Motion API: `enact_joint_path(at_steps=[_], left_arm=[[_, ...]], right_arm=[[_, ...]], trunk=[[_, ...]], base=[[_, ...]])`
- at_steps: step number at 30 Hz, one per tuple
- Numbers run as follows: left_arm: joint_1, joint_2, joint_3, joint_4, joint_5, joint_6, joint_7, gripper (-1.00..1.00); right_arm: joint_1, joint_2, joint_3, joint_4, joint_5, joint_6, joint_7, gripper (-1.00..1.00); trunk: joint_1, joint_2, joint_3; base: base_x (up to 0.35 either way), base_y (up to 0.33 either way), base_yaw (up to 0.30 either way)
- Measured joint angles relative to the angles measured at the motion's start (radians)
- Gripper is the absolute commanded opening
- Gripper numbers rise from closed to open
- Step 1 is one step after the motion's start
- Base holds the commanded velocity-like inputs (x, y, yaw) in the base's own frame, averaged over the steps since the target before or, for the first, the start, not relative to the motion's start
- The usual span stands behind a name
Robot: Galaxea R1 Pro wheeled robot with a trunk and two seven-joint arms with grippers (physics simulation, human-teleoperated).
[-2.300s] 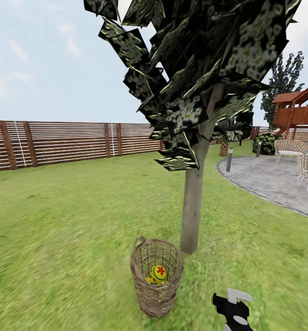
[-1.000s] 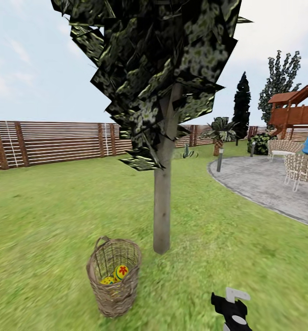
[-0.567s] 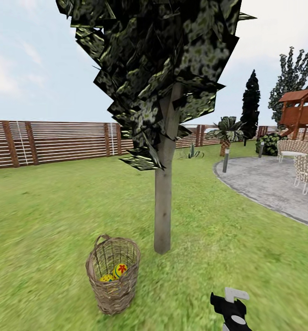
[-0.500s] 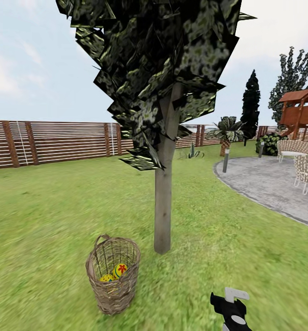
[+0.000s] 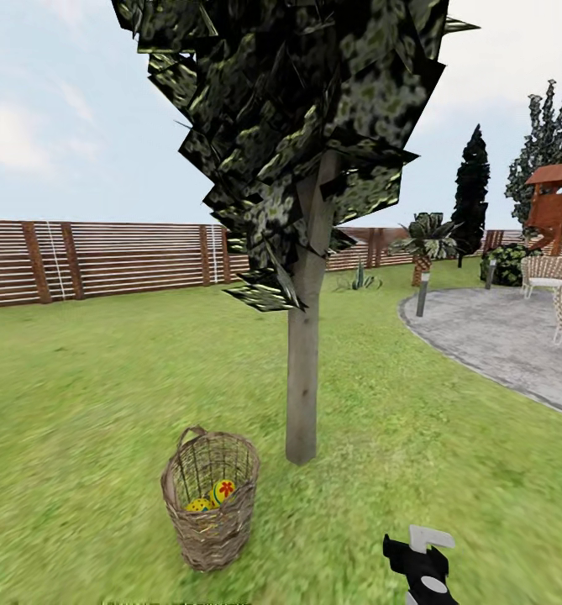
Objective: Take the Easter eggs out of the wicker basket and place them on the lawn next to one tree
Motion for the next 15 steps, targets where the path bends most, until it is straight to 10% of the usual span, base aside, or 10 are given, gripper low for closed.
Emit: enact_joint_path(at_steps=[15], left_arm=[[0.000,0.001,0.000,0.000,0.000,0.000,0.000,1.00]], right_arm=[[0.000,0.000,0.000,0.000,0.000,0.001,0.000,1.00]], trunk=[[0.000,0.000,-0.010]], base=[[0.000,-0.324,0.243]])
